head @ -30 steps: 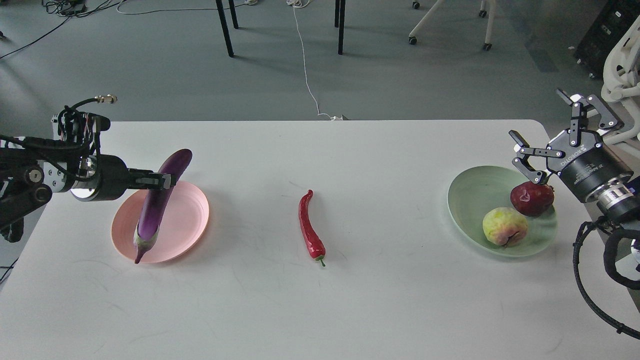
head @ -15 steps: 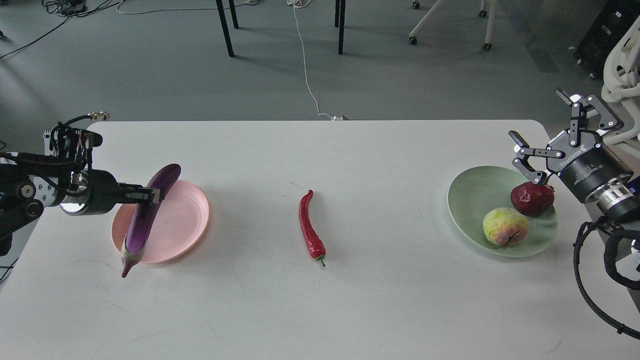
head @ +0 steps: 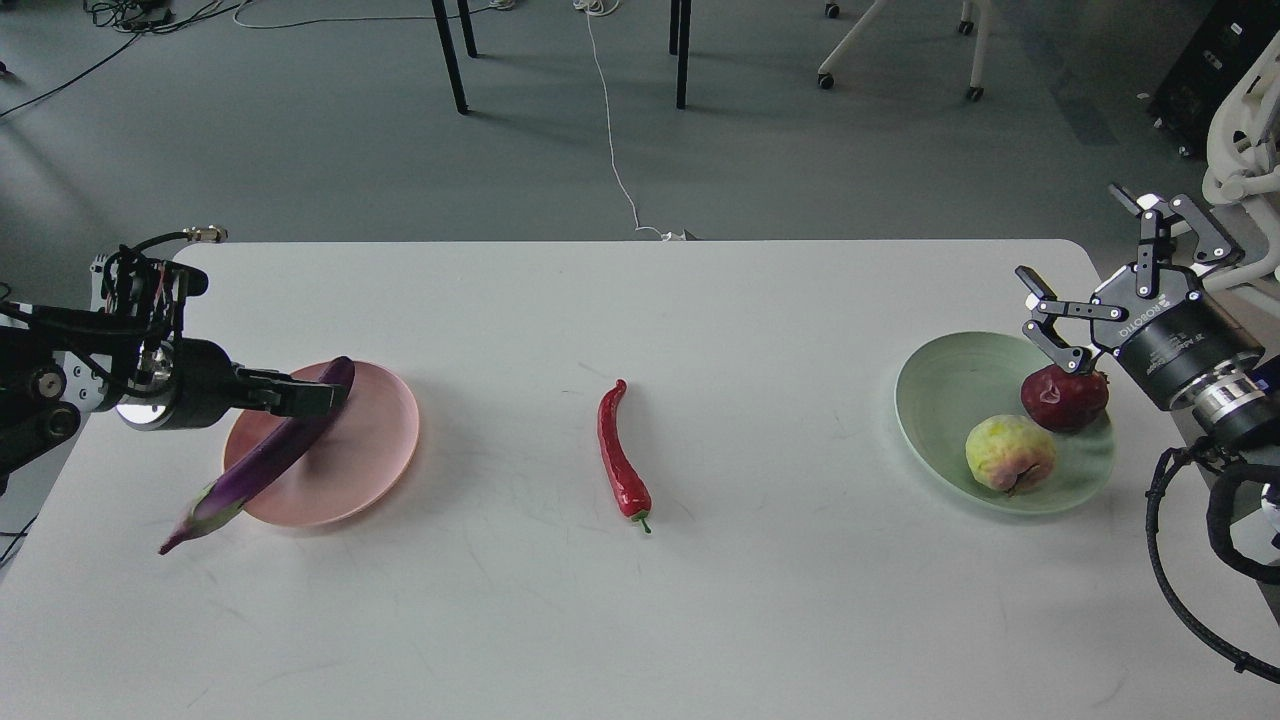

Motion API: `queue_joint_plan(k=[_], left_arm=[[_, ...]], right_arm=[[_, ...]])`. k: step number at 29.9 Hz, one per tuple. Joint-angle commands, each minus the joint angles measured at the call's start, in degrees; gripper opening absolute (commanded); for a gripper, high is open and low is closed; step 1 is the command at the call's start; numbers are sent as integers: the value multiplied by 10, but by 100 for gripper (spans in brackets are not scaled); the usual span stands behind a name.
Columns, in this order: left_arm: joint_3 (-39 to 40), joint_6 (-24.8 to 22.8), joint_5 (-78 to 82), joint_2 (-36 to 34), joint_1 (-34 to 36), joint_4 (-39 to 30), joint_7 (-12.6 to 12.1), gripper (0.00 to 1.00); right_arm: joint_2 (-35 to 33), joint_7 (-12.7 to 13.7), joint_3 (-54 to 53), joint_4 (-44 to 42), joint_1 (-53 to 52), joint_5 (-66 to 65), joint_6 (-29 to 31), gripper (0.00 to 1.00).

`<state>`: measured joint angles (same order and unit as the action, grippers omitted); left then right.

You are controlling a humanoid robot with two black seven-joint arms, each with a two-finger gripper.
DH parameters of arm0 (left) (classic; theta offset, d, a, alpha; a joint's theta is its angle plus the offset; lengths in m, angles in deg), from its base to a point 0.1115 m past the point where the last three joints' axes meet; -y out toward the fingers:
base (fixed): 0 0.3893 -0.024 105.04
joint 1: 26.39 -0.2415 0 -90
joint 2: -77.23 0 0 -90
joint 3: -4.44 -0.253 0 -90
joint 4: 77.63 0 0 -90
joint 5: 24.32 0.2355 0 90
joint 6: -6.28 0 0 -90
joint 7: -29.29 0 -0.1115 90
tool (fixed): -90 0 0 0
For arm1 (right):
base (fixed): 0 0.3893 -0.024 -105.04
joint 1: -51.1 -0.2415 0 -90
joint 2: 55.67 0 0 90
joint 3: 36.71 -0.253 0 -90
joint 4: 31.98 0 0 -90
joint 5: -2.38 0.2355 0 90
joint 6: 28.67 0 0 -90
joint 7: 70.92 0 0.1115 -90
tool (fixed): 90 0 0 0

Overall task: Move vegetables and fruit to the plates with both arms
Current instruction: 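Release the eggplant and move the left gripper to the red chili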

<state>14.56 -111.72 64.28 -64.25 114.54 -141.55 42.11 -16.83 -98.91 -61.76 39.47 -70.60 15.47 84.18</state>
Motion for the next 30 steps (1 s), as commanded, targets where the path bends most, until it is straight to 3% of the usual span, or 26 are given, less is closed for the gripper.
queue_joint_plan(k=[1,9,15,20,30], left_arm=[[31,0,-4,9,20,-9,0,96],[45,0,-5,86,86,-58,-21,96],[44,0,-5,183,84,-63,-90,96],[38,0,-6,265,76,-52,-129,96],[32,0,-5,345,51,0,-166,96]], right_arm=[[0,0,0,0,0,0,0,99],[0,0,1,0,1,0,0,99],[-1,0,0,-1,2,0,0,99],[-3,0,-1,-1,5,0,0,99],[-5,0,-1,-1,6,0,0,99]])
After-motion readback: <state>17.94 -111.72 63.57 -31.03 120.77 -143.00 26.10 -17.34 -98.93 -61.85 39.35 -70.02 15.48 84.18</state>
